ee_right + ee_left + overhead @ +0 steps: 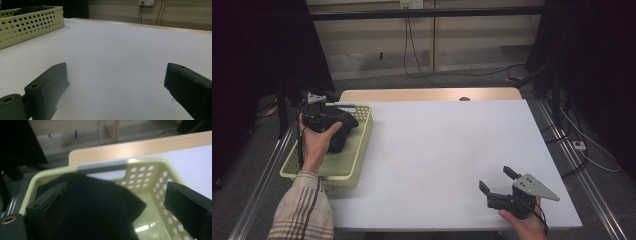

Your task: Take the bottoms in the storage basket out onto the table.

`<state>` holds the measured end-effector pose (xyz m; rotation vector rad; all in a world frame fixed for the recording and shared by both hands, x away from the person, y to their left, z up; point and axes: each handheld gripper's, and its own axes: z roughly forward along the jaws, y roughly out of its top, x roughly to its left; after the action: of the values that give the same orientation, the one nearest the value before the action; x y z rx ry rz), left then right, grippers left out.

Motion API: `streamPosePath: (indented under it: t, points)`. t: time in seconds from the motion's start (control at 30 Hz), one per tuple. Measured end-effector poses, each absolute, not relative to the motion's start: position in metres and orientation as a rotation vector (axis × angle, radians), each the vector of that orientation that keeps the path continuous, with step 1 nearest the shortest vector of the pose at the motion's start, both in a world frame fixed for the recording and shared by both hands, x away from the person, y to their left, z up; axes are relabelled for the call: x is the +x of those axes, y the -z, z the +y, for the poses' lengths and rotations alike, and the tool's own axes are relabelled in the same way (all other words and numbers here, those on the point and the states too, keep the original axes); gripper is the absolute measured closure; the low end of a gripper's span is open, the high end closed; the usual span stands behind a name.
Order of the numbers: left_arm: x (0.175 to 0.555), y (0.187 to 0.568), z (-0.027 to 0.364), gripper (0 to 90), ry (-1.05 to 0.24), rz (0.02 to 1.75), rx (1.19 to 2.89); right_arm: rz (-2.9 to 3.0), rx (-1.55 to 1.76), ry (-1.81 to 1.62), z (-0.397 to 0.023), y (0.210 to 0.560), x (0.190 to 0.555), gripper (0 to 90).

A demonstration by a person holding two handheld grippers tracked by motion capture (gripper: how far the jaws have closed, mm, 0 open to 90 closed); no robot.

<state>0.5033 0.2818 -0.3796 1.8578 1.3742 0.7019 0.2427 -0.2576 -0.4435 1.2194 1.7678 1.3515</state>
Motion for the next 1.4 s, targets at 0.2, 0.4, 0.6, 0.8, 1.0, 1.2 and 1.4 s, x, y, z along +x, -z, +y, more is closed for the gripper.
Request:
streamPosePath:
  t: [0.2,0.4,0.6,0.8,1.0,1.2,1.4]
  points:
    - [0.512,0.391,0.288,6.5,-0.671,1.443,1.889,1.77,1.221,-1.353,-0.258,0.444,0.243,5.2]
    - [0.517,0.399,0.291,8.1,-0.699,1.442,1.941,1.772,1.222,-1.351,-0.257,0.444,0.243,5.0]
    - [0.519,0.403,0.29,8.0,-0.701,1.45,1.963,1.776,1.221,-1.351,-0.257,0.444,0.243,5.0]
    - [0.522,0.41,0.288,8.1,-0.665,1.479,2.006,1.776,1.22,-1.356,-0.256,0.444,0.243,5.0]
    - [0.523,0.416,0.276,19.5,-0.592,1.434,2.098,1.779,1.217,-1.354,-0.256,0.444,0.244,4.8]
    - [0.528,0.425,0.274,14.1,-0.632,1.463,2.134,1.785,1.212,-1.355,-0.255,0.444,0.243,4.8]
    - [0.529,0.434,0.272,15.3,-0.623,1.497,2.195,1.784,1.213,-1.358,-0.256,0.444,0.243,4.9]
